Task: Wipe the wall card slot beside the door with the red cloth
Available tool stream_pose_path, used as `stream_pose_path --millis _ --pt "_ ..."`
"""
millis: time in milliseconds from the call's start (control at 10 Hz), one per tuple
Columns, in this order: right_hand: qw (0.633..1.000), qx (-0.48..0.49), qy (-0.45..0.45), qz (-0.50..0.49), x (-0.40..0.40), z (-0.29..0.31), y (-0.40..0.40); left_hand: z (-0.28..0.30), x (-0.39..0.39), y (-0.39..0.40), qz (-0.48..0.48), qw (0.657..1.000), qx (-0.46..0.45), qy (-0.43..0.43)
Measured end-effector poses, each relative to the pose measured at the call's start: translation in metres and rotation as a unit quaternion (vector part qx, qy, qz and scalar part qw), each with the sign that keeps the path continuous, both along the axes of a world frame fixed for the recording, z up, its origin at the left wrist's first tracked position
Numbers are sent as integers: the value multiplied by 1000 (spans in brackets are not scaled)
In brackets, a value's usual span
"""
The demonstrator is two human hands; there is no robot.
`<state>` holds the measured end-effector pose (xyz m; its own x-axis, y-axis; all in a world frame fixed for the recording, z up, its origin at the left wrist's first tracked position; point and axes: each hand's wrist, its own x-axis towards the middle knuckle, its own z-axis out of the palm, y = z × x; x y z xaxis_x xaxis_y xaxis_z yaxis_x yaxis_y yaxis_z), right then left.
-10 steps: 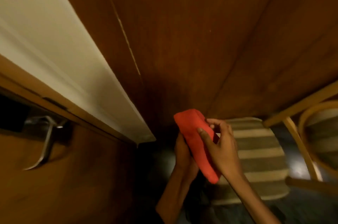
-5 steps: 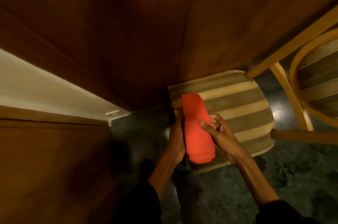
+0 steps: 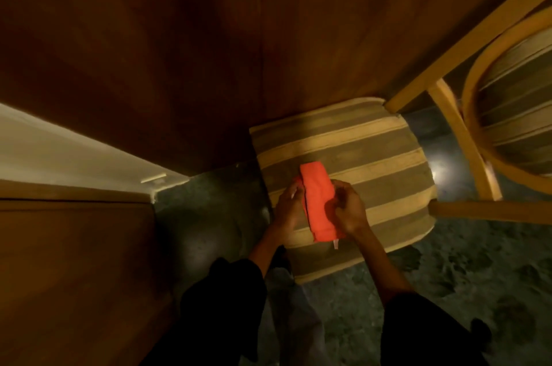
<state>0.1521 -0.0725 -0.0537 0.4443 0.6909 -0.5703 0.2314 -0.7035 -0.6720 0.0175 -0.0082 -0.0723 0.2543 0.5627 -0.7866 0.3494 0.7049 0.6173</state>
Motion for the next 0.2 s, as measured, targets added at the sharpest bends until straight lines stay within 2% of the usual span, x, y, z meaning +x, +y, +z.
stream_pose_path --millis 100,200 --pt "988 12 -126 88 -31 49 16 40 -38 6 -127 972 168 104" --pt "962 105 -187 167 -71 110 40 98 -86 17 -185 895 361 185"
